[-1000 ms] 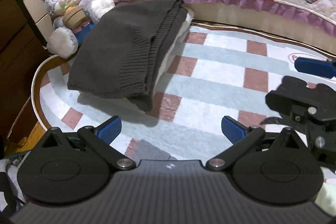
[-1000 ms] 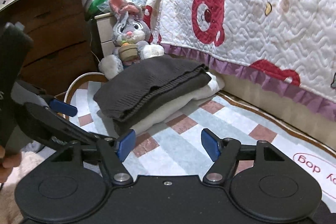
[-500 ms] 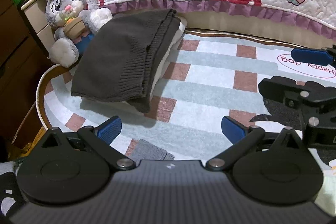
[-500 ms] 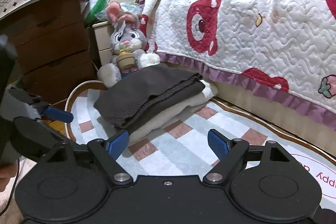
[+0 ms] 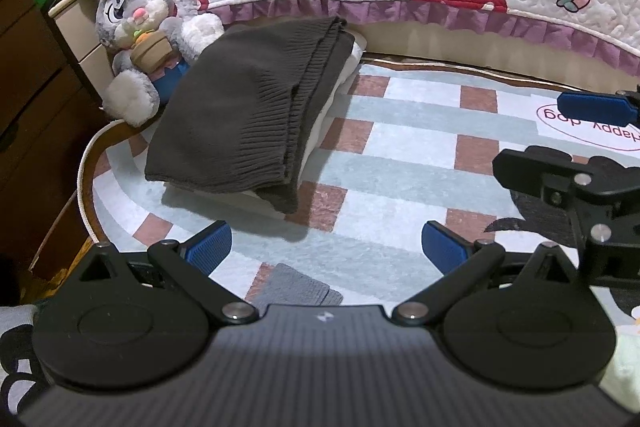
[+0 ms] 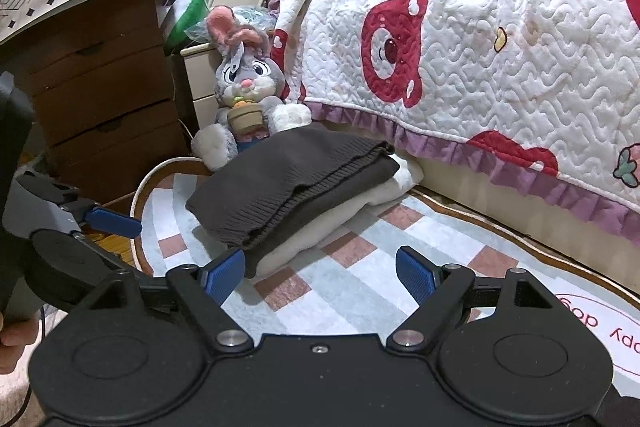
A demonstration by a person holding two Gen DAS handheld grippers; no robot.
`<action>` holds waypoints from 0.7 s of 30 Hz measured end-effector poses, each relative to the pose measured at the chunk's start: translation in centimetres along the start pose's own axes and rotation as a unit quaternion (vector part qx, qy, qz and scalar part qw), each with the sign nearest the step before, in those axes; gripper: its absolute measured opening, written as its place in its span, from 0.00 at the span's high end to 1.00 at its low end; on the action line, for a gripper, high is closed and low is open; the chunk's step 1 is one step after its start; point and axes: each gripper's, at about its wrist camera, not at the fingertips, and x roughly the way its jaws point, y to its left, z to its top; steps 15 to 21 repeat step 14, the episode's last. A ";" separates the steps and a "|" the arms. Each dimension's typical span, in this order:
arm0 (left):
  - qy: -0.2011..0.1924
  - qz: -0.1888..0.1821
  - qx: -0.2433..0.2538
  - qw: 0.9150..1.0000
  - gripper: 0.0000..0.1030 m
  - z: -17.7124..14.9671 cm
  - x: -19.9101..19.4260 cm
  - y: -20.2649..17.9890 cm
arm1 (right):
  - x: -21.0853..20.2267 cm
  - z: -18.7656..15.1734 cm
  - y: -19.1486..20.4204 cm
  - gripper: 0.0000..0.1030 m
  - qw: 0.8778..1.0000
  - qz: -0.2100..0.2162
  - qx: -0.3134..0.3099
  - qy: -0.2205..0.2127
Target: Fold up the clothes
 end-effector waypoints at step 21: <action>0.008 -0.004 -0.006 1.000 0.00 -0.2 0.4 0.3 | 0.6 -0.2 0.0 0.16 1.000 -0.006 0.006 0.013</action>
